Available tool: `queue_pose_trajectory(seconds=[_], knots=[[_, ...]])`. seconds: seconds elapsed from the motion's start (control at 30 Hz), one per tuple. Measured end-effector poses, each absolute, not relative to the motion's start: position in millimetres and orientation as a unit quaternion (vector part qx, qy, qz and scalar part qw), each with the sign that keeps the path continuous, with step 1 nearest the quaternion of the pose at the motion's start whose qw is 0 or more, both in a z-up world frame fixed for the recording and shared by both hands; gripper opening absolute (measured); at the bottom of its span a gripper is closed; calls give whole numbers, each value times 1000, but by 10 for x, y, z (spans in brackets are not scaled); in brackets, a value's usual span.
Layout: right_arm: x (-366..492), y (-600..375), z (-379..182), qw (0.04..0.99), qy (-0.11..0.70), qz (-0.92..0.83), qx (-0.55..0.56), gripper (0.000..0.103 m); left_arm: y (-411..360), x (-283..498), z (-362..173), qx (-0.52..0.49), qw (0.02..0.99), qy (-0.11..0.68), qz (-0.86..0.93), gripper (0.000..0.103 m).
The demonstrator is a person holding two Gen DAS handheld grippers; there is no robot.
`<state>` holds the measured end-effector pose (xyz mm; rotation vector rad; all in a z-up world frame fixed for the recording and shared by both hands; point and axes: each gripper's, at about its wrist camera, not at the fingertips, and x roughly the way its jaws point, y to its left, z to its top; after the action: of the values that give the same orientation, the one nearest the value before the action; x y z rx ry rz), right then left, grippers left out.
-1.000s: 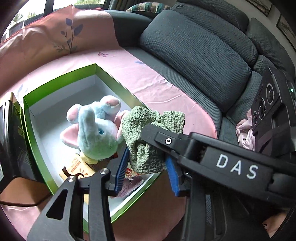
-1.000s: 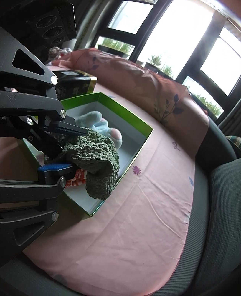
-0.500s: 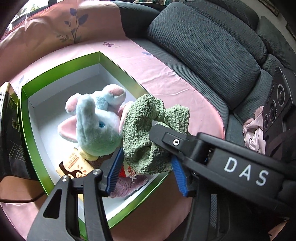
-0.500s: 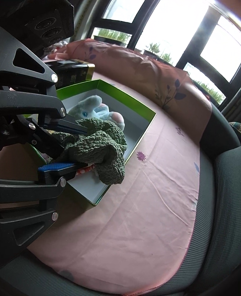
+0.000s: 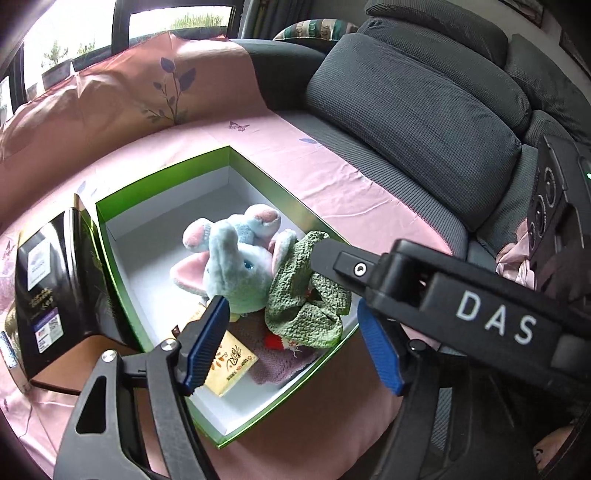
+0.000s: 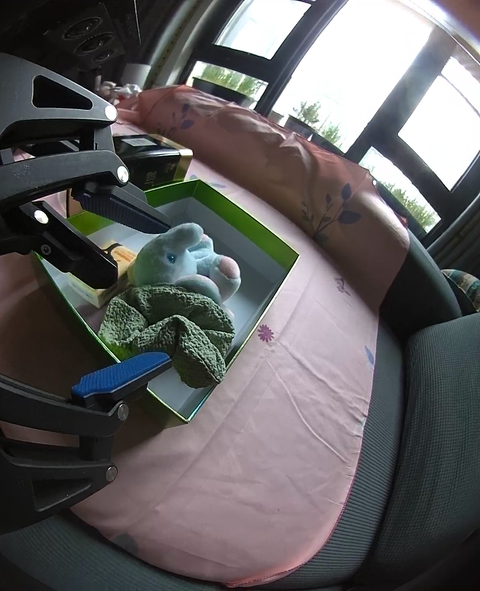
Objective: Organize soft objects
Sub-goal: 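Lower the scrunchie into the box and open the right tool, then move the right tool to the blue Tempo tissue pack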
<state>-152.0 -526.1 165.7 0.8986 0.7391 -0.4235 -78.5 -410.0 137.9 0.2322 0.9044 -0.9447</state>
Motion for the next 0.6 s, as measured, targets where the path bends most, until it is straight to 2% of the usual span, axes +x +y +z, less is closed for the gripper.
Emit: queue_pose_trajectory(seconds=[0.2,0.3,0.4,0.6], knots=[[-1614,-5187,1805,828,324,-212,407,70,-3738,-827,1649,64,806,391,-440,88],[-1656,-5118,1910,840,309,-216,391,83,-3522,-855,1805,54,820,380,-425,90],[-1676,-5040,2017,851,296,-218,375,85,-3269,-899,1939,43,836,373,-400,102],[-1654,-4809,2166,865,289,-222,345,85,-2765,-978,2058,52,870,365,-327,102]])
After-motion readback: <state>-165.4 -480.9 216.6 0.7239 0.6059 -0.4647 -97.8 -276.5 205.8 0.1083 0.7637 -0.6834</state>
